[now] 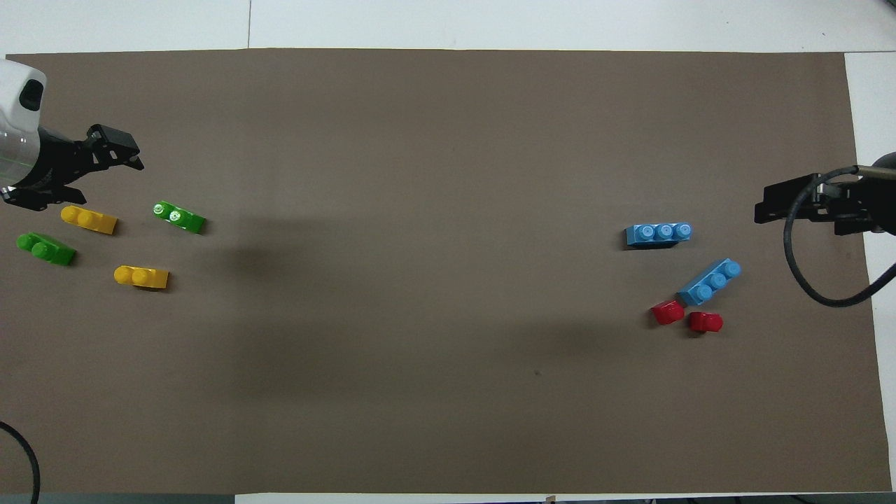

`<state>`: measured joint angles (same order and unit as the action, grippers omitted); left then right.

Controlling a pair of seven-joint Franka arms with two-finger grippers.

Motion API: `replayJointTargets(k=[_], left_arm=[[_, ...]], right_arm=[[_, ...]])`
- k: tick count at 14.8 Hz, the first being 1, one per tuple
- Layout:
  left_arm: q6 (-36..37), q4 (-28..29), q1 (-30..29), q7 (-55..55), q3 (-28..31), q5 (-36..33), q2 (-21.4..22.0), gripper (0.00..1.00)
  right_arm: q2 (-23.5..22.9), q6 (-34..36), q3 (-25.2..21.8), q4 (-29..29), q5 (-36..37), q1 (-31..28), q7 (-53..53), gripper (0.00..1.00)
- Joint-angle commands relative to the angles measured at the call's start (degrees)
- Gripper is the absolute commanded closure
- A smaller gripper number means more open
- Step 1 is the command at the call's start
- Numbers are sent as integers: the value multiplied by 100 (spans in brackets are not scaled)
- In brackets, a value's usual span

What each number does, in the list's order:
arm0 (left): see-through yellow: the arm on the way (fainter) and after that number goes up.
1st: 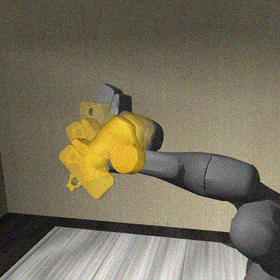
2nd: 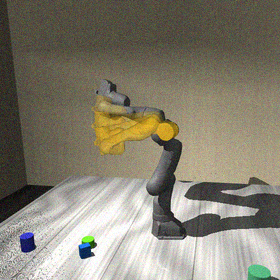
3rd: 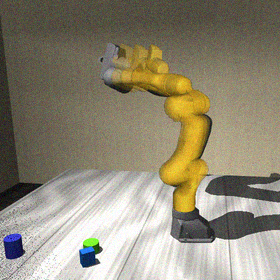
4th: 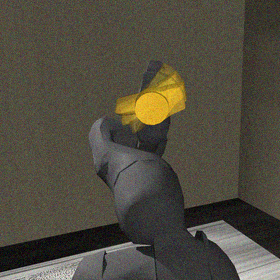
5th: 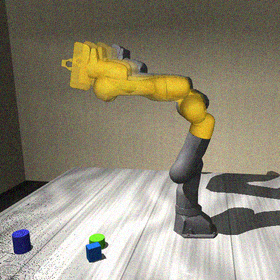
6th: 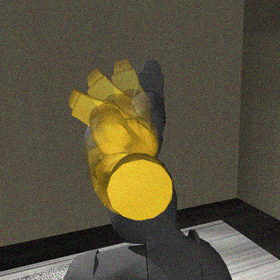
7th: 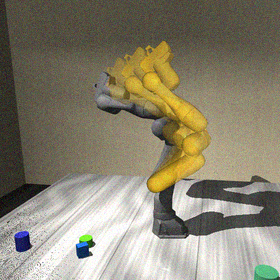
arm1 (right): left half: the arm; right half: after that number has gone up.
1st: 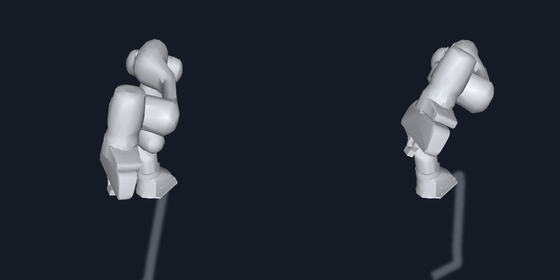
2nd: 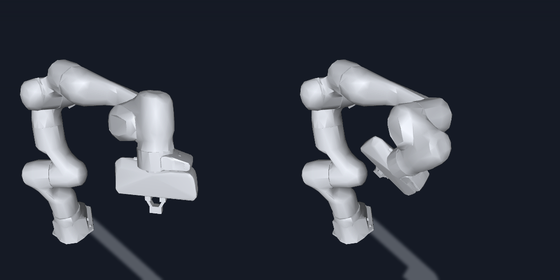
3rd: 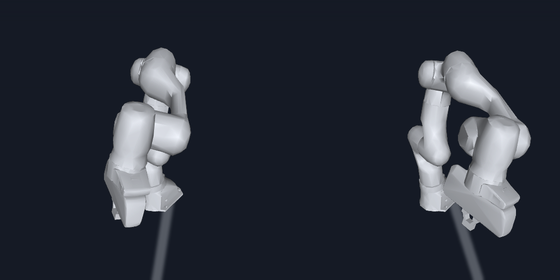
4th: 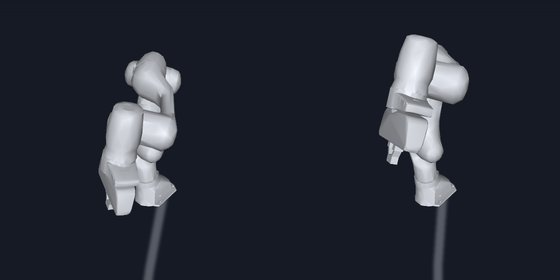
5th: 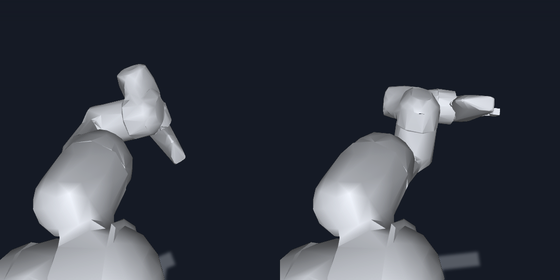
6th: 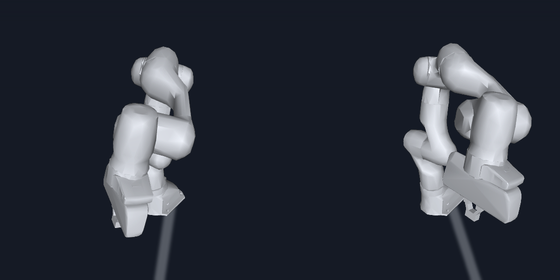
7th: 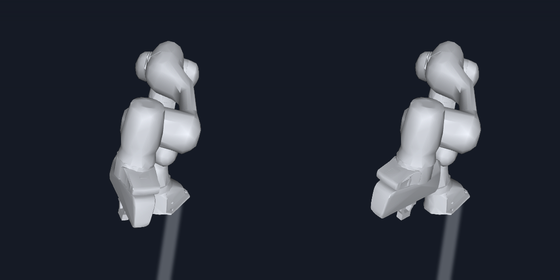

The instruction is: Remove green block with left arm and hold with right

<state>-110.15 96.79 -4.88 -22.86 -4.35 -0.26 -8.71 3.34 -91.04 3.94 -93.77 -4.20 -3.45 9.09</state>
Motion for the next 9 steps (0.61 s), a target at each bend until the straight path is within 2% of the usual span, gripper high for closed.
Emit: replayJointTargets(k=[1,4,6,9], left_arm=[[536,-2,40,816,5,-80,500,0],[1247,-55,40,1625,-4,-80,932,0],[1837,-256,49,1986,-21,-80,1020,0],[2199,-257,49,2303,-22,-54,1292,0]], right_arm=[[-70,8,28,140,139,-33,-302,0],[-71,-90,28,88,349,-50,-767,0],[-62,-98,20,61,499,-59,-795,0],[-53,-90,20,-44,499,-103,-795,0]])
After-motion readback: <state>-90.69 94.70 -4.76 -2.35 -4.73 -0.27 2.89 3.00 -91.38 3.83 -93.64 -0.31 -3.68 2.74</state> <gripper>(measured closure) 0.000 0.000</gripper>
